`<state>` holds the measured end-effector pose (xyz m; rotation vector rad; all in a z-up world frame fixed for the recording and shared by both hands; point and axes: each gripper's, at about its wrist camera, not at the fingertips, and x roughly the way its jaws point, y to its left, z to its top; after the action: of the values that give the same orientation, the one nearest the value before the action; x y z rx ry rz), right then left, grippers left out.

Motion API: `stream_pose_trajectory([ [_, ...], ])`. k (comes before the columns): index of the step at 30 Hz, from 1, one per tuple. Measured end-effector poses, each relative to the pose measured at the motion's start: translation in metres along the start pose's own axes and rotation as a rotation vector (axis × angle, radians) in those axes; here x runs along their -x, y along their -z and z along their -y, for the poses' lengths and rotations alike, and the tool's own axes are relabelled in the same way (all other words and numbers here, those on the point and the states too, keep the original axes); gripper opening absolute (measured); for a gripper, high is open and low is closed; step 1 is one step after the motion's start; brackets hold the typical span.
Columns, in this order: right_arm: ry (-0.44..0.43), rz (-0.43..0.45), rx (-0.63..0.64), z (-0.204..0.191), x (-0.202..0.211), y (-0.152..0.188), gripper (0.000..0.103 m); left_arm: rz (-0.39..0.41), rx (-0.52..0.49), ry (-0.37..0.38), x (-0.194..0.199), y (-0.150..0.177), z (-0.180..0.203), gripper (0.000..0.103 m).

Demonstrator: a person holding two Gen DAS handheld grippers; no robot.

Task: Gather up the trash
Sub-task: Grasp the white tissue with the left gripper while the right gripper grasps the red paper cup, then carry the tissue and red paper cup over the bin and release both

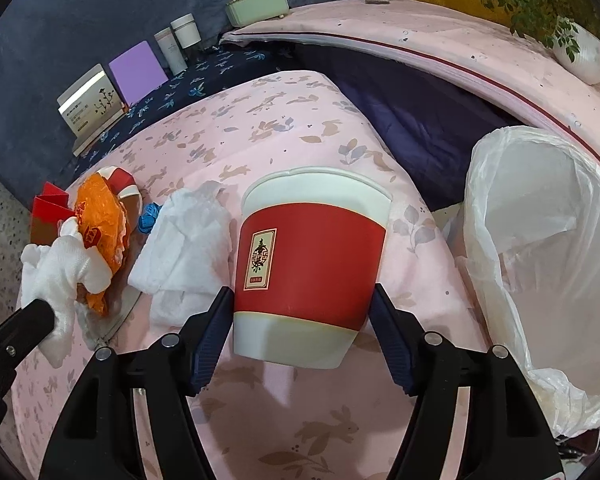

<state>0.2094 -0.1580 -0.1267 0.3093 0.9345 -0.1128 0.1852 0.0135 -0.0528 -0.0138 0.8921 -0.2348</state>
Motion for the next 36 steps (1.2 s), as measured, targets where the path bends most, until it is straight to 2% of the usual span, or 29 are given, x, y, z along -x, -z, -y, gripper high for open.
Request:
stream_pose_trajectory([
  [8, -0.024, 0.063, 0.001, 0.008, 0.041, 0.003, 0.065, 0.014, -0.014, -0.005, 0.011, 0.001, 0.014, 0.015],
  [16, -0.012, 0.152, -0.006, 0.031, 0.095, 0.009, 0.065, 0.051, -0.065, 0.023, 0.033, 0.001, 0.05, 0.015],
  [27, 0.038, 0.241, -0.084, 0.09, 0.146, 0.016, 0.065, 0.096, -0.177, 0.078, 0.057, 0.003, 0.121, 0.015],
  [36, 0.113, 0.273, -0.198, 0.159, 0.17, 0.028, 0.065, 0.093, -0.295, 0.148, 0.054, 0.01, 0.186, 0.015],
])
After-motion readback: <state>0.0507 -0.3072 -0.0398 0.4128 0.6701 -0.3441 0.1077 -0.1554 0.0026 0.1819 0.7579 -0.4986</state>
